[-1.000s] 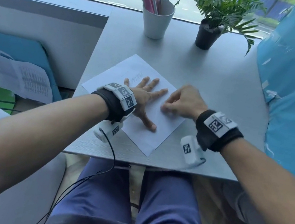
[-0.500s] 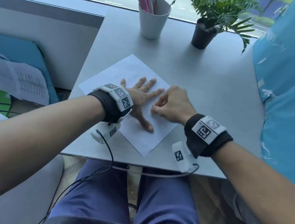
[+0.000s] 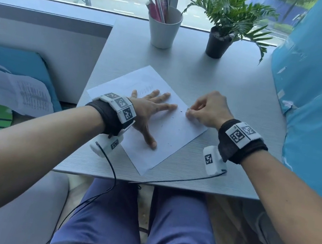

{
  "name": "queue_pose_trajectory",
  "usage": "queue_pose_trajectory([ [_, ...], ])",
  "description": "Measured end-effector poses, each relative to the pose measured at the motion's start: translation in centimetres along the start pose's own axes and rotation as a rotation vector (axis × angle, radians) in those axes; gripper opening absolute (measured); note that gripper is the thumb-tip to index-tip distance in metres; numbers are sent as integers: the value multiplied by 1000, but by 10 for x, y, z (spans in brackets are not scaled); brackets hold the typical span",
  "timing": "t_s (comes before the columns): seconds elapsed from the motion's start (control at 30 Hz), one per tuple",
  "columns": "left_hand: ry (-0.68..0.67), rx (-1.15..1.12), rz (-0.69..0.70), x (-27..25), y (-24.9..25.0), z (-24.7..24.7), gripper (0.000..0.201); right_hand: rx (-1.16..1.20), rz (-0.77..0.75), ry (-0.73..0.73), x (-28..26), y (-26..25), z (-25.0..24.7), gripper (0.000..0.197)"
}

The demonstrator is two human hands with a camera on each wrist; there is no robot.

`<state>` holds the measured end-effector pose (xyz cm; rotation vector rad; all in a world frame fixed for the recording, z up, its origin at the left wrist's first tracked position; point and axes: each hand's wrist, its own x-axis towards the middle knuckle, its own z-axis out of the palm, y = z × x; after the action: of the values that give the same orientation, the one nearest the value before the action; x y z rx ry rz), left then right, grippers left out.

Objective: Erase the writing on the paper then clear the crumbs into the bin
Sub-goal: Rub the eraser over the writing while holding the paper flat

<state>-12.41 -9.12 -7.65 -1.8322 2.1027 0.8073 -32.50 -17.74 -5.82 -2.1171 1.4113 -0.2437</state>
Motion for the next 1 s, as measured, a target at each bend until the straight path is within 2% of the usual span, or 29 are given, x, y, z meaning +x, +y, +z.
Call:
queue_pose_trajectory([
  [0.13,187,-78,-23,2,10,0,107,4,-1,-29,-5,3,6,10],
  [0.2,200,-71,-48,5,16,3,110,45,9,-20,-3,0,5,11],
  [0.3,108,-58,-94,9,18,3,122,133,56,13,3,-5,5,12],
  [0.37,65,-53,-106,10,17,2,125,101,41,38,2,-8,12,10],
  [0.5,39,-47,-112,11,17,0,126,34,-41,-71,-8,-14,20,8],
  [0.63,44,-41,-106,13,17,0,126,108,55,51,-3,-7,13,8],
  [0.77,35,-35,-110,12,16,1,129,43,-46,-120,-16,-18,24,8],
  [0.9,44,-36,-108,12,19,1,126,98,55,32,1,-13,11,10],
  [1.0,40,-49,-110,12,18,1,127,17,-55,-70,-8,-21,21,8],
])
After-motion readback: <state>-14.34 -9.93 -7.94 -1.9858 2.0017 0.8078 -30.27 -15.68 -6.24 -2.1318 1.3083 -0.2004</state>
